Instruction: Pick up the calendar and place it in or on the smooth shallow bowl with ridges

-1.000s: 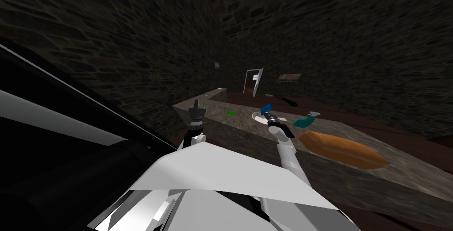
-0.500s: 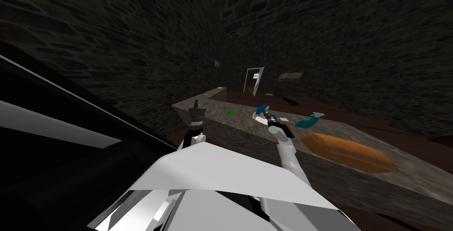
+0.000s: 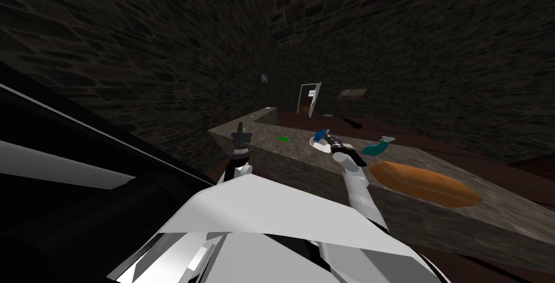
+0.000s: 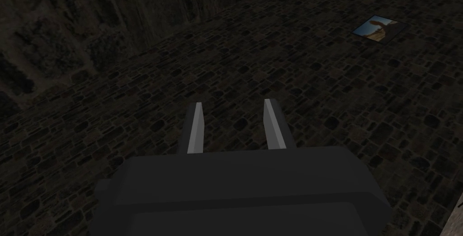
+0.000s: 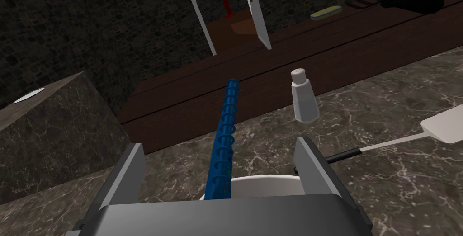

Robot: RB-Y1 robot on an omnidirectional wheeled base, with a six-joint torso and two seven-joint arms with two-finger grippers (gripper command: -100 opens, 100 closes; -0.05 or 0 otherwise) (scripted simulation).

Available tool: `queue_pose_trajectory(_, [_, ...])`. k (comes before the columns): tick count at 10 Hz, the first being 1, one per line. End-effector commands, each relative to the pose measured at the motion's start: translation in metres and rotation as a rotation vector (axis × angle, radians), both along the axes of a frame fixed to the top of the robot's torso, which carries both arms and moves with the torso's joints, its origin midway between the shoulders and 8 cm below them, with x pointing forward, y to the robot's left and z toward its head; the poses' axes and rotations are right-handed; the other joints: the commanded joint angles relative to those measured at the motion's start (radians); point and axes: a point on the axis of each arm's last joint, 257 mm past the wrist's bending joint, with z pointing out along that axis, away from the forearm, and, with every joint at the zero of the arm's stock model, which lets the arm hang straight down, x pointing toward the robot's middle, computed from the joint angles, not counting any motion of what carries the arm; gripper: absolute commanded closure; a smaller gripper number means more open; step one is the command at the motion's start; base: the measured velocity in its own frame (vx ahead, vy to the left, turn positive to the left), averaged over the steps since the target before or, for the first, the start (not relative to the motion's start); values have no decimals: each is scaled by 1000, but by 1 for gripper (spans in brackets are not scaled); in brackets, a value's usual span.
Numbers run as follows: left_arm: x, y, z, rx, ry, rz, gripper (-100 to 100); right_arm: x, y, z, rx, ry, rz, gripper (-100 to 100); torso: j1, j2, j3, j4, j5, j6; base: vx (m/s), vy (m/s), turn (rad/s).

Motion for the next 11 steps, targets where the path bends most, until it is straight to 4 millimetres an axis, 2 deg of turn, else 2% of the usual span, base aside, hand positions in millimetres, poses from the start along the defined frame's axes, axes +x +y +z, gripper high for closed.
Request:
queue_pose_trajectory(1, [0,0,0,0,0,0,0,1,-3,8,2,3,8,-100,0,0,0,0,0,0,23,45,-45])
queue_pose_trajectory(4, [0,0,0,0,0,0,0,4,-13,27,4,8,26,-100,-1,0,0,0,0,0,17,43,-60])
queue_pose_trajectory(5, [0,0,0,0,0,0,0,4,-10,22,2,4,20,-100,0,1,0,0,0,0,8,32,-27])
queue_pose_trajectory(6, [0,0,0,0,0,0,0,4,-10,22,3,6,22,0,-1,1,0,0,0,0,1,5,5])
queue_pose_trajectory(11, [0,0,0,0,0,0,0,4,-10,22,3,6,21,0,-4,1,1,0,-1,0,0,0,0])
